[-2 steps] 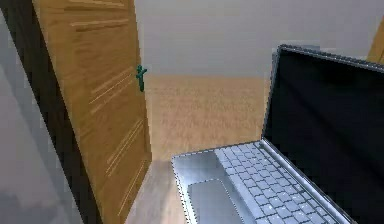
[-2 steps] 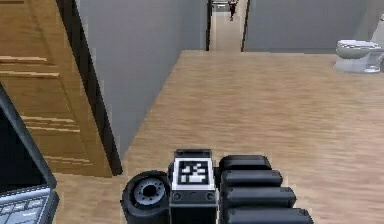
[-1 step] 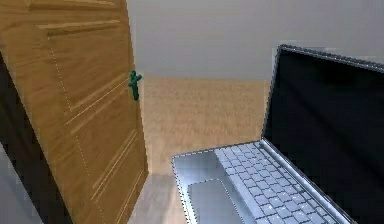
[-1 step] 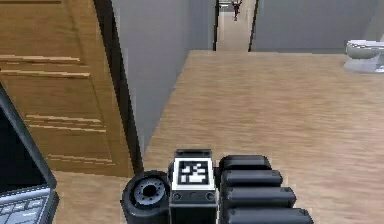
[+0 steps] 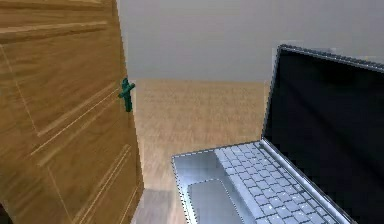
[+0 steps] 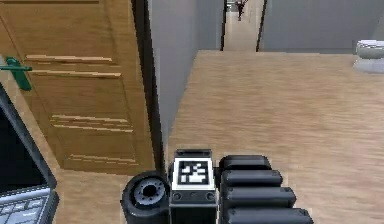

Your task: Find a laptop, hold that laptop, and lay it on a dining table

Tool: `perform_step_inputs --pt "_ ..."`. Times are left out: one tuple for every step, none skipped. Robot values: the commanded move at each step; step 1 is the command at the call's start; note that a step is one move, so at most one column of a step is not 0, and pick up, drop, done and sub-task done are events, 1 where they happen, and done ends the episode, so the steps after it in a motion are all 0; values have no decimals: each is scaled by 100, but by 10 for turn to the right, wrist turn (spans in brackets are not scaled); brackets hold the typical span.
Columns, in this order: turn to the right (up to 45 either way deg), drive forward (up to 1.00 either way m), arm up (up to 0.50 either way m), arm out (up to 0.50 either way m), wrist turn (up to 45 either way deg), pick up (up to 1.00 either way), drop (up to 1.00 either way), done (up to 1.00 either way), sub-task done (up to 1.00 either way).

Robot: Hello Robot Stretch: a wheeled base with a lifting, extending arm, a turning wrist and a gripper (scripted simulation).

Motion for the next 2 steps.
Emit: perform_step_inputs --pt "120 0 0 0 0 0 0 0 0" --pt "0 85 0 0 0 0 0 0 0"
